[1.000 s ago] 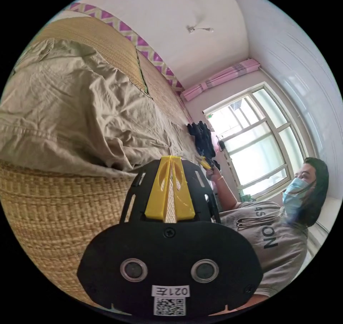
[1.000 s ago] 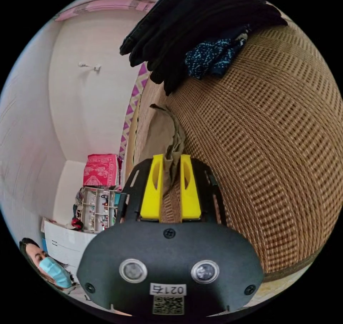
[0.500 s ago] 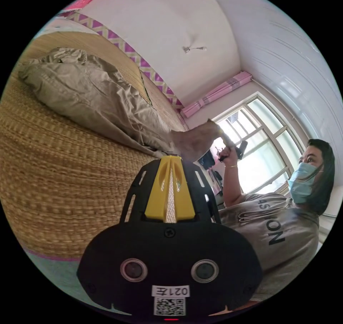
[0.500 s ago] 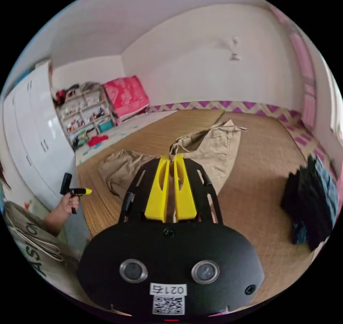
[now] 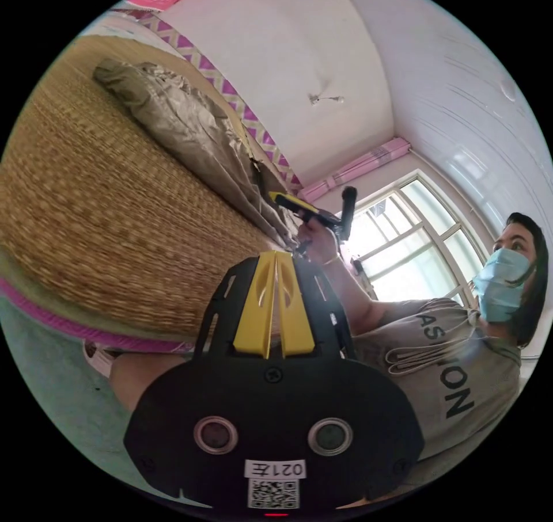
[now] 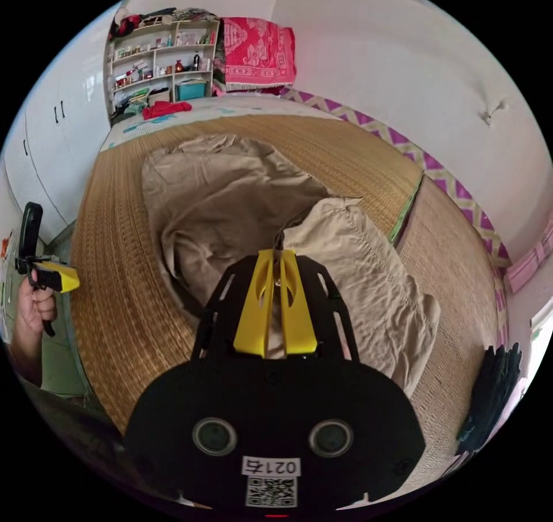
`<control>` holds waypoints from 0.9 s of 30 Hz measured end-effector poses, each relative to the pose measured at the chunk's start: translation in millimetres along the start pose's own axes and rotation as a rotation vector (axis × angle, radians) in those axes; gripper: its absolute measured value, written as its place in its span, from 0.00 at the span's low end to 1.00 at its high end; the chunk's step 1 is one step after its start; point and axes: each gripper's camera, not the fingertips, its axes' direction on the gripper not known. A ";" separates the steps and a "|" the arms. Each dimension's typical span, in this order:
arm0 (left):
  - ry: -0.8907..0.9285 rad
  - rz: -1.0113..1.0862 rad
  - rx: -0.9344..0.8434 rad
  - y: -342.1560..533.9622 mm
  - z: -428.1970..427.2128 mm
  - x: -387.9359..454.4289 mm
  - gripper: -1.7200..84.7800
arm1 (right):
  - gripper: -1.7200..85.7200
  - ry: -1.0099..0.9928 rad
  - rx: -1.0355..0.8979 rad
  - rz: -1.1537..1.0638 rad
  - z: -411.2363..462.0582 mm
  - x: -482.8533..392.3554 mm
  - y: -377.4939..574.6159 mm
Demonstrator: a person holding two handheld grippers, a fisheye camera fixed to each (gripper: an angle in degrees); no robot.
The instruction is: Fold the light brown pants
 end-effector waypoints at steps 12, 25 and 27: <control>0.026 -0.030 0.100 -111.3 -100.3 -10.1 0.06 | 0.06 -0.236 -0.041 0.035 4.9 -8.2 -58.4; -0.169 -0.432 0.416 -223.5 -230.0 -26.8 0.16 | 0.01 -0.154 -0.025 -0.009 -21.6 26.8 -27.5; -0.161 -0.474 0.452 -245.5 -242.2 -24.4 0.16 | 0.01 -0.165 0.040 -0.003 -52.4 42.7 -0.7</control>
